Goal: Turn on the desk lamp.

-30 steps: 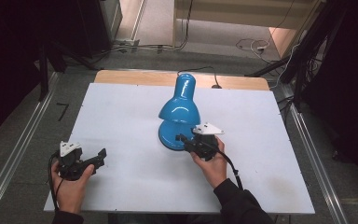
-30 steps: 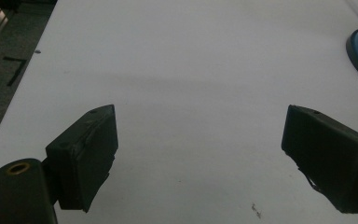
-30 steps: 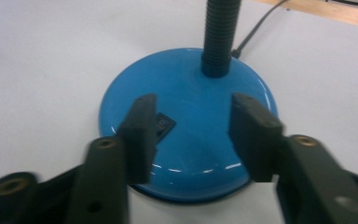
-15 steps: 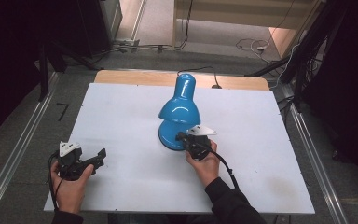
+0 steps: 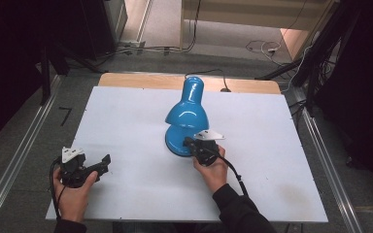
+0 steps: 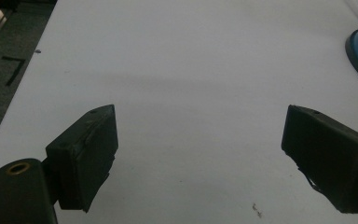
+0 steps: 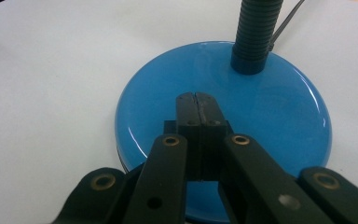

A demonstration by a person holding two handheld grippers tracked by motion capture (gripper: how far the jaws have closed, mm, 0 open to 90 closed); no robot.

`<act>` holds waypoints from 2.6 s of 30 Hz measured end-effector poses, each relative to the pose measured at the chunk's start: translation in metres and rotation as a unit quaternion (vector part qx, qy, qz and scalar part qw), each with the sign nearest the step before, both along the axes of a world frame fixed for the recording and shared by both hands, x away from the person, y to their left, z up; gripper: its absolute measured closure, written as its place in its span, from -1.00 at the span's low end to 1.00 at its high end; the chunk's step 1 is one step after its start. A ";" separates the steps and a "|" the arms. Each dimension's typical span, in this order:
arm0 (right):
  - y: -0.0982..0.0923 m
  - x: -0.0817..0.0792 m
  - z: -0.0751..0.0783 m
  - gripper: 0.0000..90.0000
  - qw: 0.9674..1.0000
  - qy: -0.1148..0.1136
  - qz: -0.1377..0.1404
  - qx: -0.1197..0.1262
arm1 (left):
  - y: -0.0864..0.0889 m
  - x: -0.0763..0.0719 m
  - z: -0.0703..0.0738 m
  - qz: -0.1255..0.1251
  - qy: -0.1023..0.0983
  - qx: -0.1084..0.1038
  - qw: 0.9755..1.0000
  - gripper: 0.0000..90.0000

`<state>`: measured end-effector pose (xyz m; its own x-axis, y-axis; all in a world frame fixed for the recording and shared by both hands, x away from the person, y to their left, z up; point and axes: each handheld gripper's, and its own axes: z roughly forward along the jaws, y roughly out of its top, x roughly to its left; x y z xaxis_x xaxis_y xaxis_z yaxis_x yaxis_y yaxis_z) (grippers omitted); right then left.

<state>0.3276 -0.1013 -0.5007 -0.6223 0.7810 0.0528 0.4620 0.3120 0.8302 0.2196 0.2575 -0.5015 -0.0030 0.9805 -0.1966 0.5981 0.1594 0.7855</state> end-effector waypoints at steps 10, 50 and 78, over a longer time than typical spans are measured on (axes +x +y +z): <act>0.002 0.000 -0.001 0.95 1.000 -0.001 0.006 -0.006 | 0.000 0.000 0.000 0.000 0.000 0.000 1.000 -0.74; 0.010 -0.010 -0.004 0.96 0.999 -0.023 0.014 -0.033 | -0.001 -0.001 0.001 0.000 -0.002 0.002 1.000 -0.74; -0.009 -0.011 0.017 -0.36 0.999 0.023 0.040 0.016 | 0.000 -0.001 0.001 0.002 -0.001 0.002 1.000 -0.74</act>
